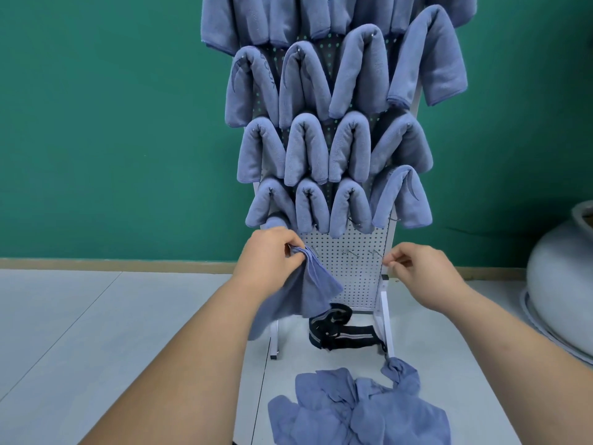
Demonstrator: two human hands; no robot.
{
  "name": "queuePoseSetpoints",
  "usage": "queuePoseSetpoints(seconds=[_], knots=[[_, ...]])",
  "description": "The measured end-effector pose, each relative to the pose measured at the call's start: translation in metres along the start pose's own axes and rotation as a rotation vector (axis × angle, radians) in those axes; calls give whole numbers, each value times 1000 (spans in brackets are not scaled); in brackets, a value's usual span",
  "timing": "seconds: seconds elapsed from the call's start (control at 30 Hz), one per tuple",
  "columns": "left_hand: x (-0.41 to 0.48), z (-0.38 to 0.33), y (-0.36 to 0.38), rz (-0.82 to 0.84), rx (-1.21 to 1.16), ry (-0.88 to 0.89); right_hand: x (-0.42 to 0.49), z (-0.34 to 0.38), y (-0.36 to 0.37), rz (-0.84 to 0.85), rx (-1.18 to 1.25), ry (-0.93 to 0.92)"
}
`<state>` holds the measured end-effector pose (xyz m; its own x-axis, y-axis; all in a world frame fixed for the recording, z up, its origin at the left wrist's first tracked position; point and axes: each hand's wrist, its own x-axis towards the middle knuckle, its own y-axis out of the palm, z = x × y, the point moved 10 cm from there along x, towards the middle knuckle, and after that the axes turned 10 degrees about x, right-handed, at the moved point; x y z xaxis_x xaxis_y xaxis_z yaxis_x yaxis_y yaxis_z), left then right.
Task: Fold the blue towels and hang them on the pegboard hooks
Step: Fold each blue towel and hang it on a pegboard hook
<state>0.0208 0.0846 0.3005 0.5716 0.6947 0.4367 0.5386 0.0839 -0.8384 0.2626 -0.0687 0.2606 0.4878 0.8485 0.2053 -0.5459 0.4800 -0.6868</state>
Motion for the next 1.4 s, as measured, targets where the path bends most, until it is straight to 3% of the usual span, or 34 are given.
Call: queuePoseSetpoints(seconds=[0.13,0.33,0.5,0.63,0.8,1.17,1.4], knots=[[-3,-1,12,100,96,26,-3,3,17,116,115,-28],[-3,-22,24,143,127,136,-17,41,63,327,102,-140],[-3,-44,26,146,84,221,-16,51,76,294,-96,-259],[-6,-53,22,134,60,261,-10,28,74,283,-270,-214],[-6,-41,21,148,55,220,-3,6,53,258,-219,-114],[-7,-20,24,224,82,121,-1,22,15,77,14,-190],[-6,-15,30,243,86,72,0,27,25,133,-266,-219]])
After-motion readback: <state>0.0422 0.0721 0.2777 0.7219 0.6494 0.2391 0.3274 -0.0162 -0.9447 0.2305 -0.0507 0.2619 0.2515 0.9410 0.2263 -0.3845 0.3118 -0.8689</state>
